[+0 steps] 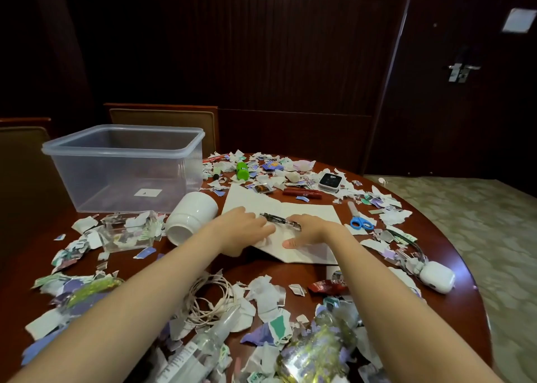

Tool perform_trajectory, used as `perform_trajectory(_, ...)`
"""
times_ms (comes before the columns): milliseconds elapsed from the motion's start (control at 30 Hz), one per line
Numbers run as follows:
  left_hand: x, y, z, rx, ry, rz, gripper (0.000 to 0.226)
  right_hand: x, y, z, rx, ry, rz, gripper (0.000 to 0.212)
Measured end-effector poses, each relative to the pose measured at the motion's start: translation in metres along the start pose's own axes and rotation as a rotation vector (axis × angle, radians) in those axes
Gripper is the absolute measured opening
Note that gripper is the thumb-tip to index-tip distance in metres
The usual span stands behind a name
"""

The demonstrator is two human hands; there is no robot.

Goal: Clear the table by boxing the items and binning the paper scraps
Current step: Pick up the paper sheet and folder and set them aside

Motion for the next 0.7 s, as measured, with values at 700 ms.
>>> perform_trajectory(700, -0.026, 0.025, 0.025, -0.008, 0.188, -0.678, 0.032, 0.011, 0.0, 0.019, 0.144, -0.522, -0.201, 0.018)
Point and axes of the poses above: each hand's wrist, its own y-axis away from the middle knuckle, its own x-axis out of the palm, z = x × y, the point moved 2 cm from there along -y, towards the middle knuckle, and after that the axes turned 8 degrees about z, right-handed, at the moved point
